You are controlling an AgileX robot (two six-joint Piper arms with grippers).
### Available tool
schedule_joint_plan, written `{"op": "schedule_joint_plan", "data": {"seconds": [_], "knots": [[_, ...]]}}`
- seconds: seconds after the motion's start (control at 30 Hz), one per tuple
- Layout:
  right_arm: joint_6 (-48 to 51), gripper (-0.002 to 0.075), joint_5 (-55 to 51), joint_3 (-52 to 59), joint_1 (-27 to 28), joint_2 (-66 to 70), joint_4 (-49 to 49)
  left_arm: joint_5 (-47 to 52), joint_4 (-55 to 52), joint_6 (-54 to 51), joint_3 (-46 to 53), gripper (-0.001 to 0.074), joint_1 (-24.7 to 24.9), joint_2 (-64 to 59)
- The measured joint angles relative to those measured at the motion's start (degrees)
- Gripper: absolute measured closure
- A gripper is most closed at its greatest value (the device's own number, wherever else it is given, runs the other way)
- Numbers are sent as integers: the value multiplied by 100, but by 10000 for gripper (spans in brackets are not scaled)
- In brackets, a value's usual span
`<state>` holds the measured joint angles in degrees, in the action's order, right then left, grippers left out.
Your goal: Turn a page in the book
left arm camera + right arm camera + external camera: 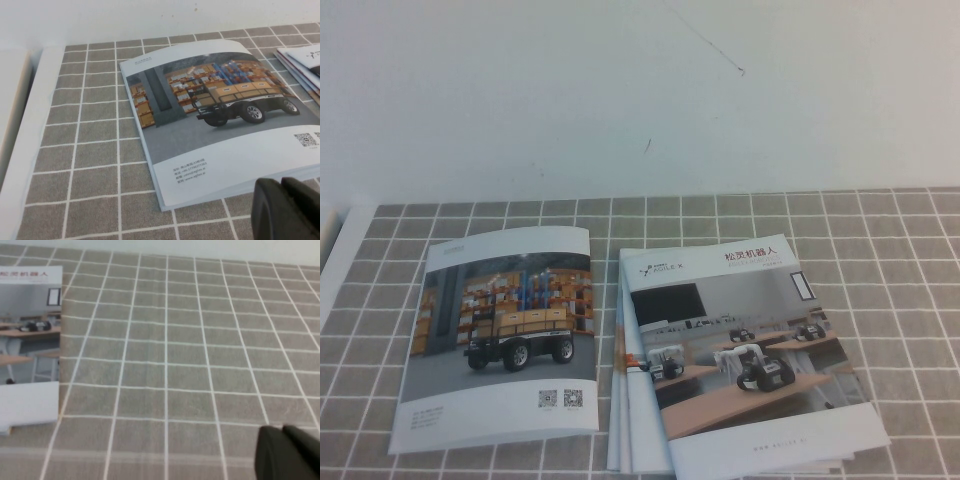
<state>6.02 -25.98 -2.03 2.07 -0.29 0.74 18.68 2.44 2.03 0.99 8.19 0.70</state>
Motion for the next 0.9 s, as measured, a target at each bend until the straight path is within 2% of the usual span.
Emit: {"op": "schedule_joint_plan", "data": {"seconds": [0.17,0.9], "knots": [[-291,728,454,281,82,-37,88,14,-23,0,-9,738,0,9],[-192,728,565,300,81,-37,115,14,-23,0,-9,738,0,9]]}}
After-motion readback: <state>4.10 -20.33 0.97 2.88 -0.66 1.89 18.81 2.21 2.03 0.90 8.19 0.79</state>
